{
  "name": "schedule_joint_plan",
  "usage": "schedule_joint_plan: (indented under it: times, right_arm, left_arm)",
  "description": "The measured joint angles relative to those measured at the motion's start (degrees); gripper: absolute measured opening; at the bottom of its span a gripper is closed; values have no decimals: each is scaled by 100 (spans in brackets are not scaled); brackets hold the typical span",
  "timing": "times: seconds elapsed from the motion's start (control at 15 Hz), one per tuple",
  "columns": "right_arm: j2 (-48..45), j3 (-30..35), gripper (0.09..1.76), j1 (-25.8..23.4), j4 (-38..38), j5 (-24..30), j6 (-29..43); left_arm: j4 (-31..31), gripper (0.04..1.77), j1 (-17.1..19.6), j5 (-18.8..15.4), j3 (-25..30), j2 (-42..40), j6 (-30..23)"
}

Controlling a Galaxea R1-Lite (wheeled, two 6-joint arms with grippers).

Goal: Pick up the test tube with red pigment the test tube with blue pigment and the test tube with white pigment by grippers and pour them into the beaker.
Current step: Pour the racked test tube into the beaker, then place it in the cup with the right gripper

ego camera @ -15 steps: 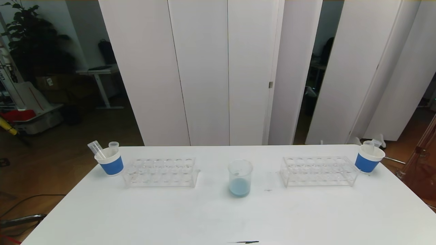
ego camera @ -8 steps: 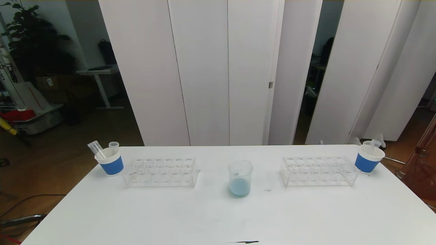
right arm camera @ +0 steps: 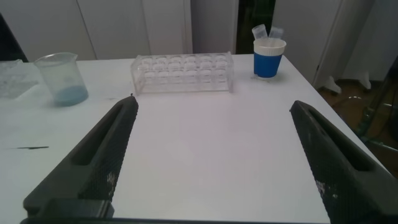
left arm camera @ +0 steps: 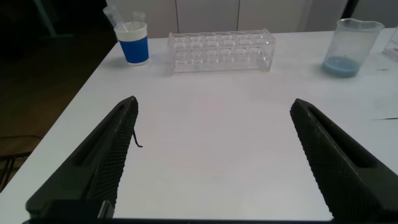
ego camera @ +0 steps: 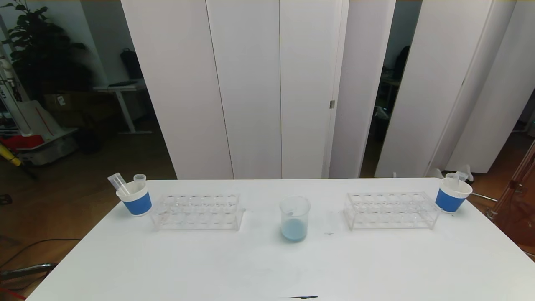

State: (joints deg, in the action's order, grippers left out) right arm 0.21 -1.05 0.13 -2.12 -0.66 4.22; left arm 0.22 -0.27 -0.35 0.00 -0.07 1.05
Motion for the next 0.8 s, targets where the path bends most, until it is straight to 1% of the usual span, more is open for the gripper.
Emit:
schedule_joint_plan:
  times: [0.2,0.8]
  right_arm:
    - [-23,94,175,2,-35,24,-52]
    - [-26,105,175,2,-20,22,-59]
  left_arm:
    - [2,175,0,0,0,0,0]
    - [2,175,-2,0,0,0,0]
